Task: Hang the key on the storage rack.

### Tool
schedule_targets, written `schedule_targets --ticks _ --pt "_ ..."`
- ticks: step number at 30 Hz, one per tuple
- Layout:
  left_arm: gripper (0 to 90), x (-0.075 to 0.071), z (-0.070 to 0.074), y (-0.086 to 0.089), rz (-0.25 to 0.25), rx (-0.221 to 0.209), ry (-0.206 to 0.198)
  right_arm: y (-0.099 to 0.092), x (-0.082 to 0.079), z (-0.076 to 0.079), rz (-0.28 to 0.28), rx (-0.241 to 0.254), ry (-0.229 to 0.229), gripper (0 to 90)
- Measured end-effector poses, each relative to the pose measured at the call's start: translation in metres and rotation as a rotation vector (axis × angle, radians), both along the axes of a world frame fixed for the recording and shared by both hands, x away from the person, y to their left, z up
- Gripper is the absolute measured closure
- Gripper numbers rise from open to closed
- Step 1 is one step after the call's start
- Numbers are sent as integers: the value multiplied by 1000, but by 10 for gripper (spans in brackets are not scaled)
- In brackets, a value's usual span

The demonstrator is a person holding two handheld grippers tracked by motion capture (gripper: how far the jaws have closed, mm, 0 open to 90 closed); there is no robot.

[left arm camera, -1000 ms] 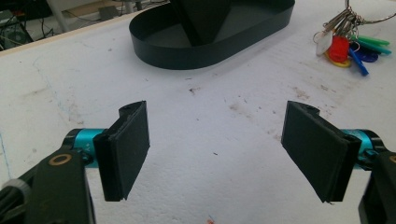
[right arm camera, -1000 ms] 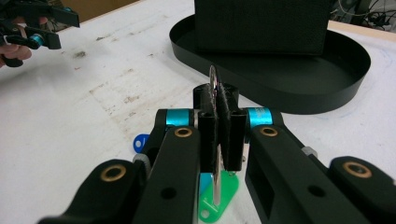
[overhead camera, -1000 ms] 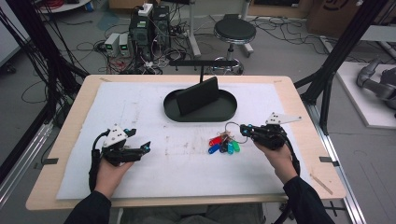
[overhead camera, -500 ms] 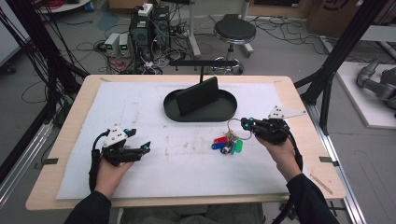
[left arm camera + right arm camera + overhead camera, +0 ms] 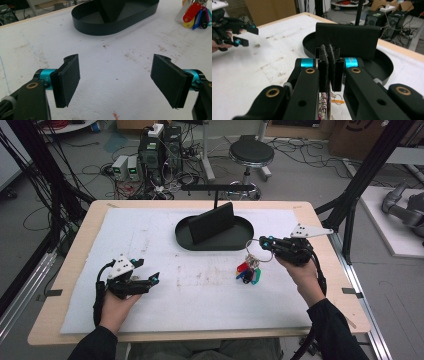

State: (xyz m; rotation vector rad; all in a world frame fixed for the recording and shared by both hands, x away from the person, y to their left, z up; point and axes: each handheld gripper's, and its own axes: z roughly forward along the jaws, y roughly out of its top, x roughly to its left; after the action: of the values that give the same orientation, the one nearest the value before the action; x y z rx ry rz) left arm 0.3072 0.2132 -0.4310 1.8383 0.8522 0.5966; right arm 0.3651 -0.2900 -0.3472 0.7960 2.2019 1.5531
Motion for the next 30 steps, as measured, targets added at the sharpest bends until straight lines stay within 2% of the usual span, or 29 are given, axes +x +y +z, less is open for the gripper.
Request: schedule_targets --ticks 12,21,30 --pt "235 -1 0 1 -2 -5 -2 4 17 24 1 5 -17 876" --pt "235 -2 0 2 -1 -6 -1 7 32 47 -7 18 -46 876" --pt "235 -2 0 3 -2 -7 -3 13 49 58 -31 8 -65 876"
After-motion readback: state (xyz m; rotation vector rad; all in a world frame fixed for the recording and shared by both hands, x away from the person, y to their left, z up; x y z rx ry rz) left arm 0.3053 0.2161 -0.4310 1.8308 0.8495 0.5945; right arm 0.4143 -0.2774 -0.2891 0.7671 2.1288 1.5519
